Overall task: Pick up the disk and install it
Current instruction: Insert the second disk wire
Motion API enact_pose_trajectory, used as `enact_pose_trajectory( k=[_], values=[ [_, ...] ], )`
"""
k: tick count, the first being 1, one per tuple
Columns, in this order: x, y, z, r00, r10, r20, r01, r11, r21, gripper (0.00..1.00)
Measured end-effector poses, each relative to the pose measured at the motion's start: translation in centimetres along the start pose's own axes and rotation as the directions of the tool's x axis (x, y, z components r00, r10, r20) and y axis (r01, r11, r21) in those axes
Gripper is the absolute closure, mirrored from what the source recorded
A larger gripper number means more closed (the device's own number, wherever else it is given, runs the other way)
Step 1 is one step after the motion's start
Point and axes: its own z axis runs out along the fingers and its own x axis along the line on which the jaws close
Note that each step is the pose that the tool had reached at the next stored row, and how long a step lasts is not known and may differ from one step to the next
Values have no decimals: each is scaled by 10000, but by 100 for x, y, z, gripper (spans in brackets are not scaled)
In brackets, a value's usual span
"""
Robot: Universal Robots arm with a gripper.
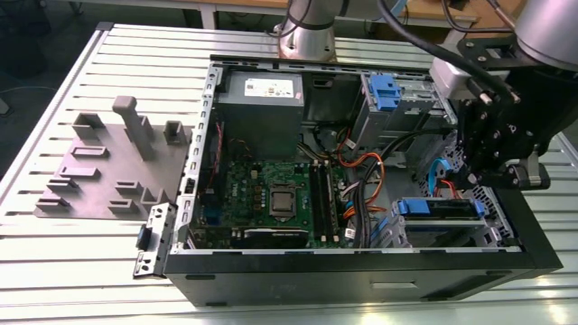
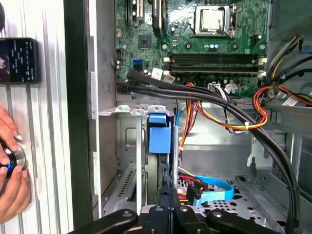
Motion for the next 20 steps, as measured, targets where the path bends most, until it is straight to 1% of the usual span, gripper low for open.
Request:
enact_pose_trajectory(
  k=[1, 2, 4, 5, 6, 9, 15, 19, 20],
  values=[
    [0, -3, -5, 10000, -1, -1, 1, 10000, -82, 89],
    [-1, -8, -6, 10000, -7, -2, 7, 9998, -195, 89],
    [-1, -18, -7, 10000, -22, -6, 21, 9989, -460, 89],
    [-2, -21, -8, 10000, -27, -8, 27, 9985, -555, 89],
    [-4, -24, -7, 10000, -29, -8, 29, 9983, -586, 89],
    [-22, -35, -7, 10000, -30, -9, 29, 9982, -595, 89],
    [-127, -55, -11, 10000, -29, -9, 29, 9982, -597, 89],
    [-191, -65, -13, 10000, -30, -8, 30, 9980, -624, 89],
    [-218, -73, -14, 10000, -33, -10, 32, 9979, -644, 89]
  ],
)
